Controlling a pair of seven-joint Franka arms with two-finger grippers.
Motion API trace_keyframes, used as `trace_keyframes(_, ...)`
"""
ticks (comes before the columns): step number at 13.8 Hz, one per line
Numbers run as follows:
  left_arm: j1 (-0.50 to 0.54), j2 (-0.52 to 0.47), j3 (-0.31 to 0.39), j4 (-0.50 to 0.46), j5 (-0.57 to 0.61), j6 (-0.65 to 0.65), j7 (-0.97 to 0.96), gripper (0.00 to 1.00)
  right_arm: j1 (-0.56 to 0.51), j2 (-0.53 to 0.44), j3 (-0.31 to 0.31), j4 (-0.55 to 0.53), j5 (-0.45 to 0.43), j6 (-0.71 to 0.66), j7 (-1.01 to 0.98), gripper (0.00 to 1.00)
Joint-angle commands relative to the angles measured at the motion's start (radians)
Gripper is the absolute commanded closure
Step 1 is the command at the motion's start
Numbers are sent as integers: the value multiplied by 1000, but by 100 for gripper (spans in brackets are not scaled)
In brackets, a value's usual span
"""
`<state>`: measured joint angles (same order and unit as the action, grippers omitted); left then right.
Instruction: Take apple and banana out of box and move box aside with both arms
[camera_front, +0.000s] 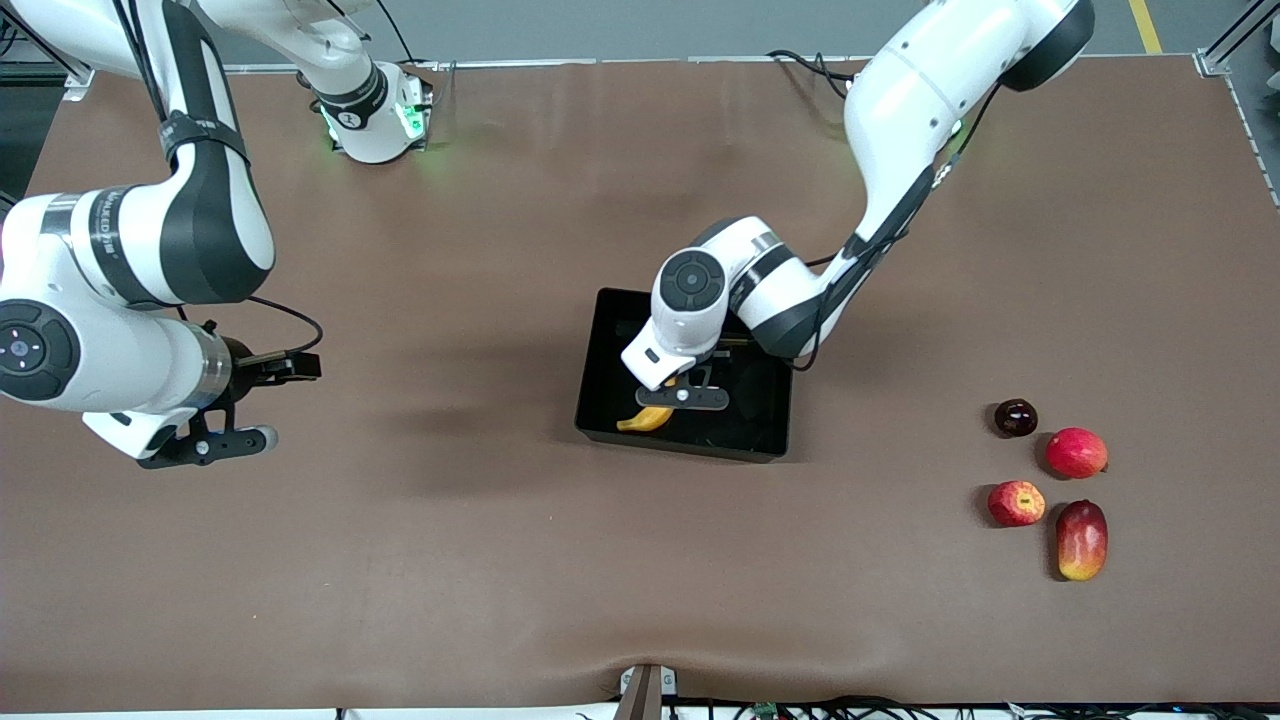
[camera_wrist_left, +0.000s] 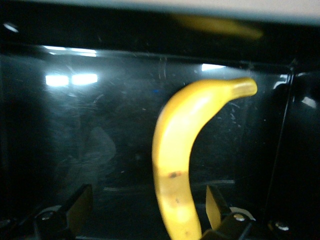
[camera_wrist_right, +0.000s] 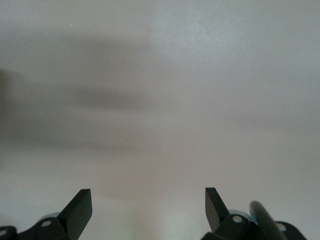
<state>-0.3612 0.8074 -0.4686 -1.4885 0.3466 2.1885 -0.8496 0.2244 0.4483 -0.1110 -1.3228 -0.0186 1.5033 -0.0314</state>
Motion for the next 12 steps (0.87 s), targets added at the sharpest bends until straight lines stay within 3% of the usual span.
trace_keyframes(1,-18,38,7,11,25,54,-43,0,-42,-5,13,1,-26,2,2,0)
trace_keyframes(5,-21,68,21,11,34,88,-43,0,-34,-7,16,-18,-1,-8,27,0)
trace_keyframes(8,-21,87,21,11,34,103,-43,0,-22,0,19,-30,167,52,195,0)
trace_keyframes(10,-21,90,21,11,34,103,-43,27,16,0,19,-73,189,124,223,0)
trace_keyframes(12,-21,90,19,11,32,103,-45,61,30,10,19,-91,192,135,257,0)
